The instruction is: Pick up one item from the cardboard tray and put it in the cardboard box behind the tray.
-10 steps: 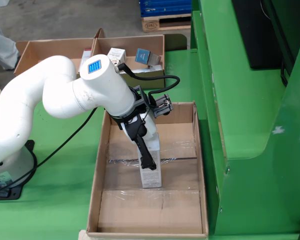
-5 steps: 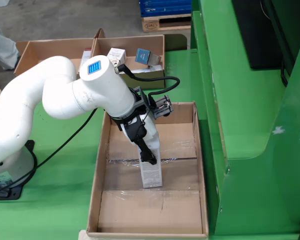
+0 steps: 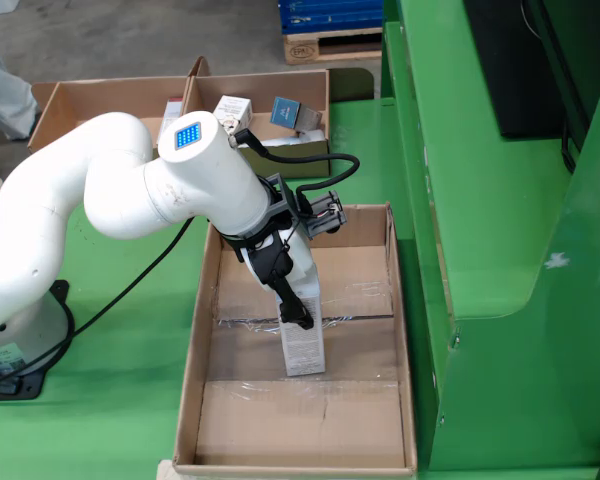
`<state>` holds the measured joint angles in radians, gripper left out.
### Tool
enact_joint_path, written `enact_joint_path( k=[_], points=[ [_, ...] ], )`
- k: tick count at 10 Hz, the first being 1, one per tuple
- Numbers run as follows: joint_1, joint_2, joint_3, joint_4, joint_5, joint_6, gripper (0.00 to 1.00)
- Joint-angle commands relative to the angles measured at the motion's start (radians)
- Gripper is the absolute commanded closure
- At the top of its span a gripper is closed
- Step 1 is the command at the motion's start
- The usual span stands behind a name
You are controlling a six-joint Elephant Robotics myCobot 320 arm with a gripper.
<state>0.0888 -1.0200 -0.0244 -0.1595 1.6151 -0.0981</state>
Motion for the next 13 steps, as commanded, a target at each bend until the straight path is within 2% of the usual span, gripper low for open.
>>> enact_joint_path(
  k=[1,7,9,13],
  points=[
    [0.003,0.029,0.024,0.012,0.004,-0.001,1.00],
    [0.003,0.029,0.024,0.012,0.004,-0.001,1.00],
    [0.003,0.097,0.024,0.003,0.001,-0.014,1.00],
    [0.031,0.135,0.024,0.174,-0.067,-0.015,1.00]
  ],
)
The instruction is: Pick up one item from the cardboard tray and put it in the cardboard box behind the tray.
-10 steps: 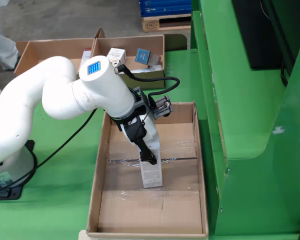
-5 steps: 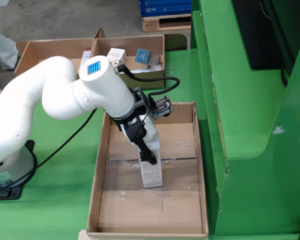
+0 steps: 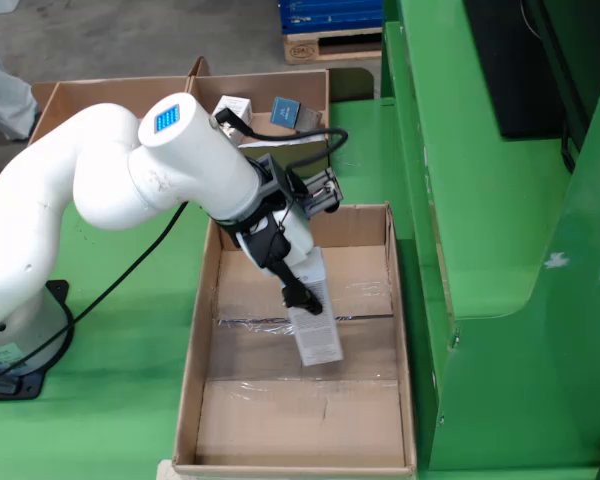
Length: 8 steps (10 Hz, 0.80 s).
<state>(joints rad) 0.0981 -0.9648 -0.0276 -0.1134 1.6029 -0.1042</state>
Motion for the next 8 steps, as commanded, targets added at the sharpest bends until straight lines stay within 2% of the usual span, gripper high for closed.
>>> enact_joint_path(
  k=[1,5,6,7,8],
  points=[
    [0.037,0.103,0.028,0.168,-0.083,-0.014,1.00],
    [0.051,0.128,0.028,0.325,-0.173,-0.038,1.00],
    [0.098,0.114,0.028,0.513,-0.365,-0.081,1.00],
    [0.098,0.114,0.028,0.513,-0.365,-0.081,1.00],
    [0.150,0.089,0.028,0.622,-0.617,-0.151,1.00]
  ],
)
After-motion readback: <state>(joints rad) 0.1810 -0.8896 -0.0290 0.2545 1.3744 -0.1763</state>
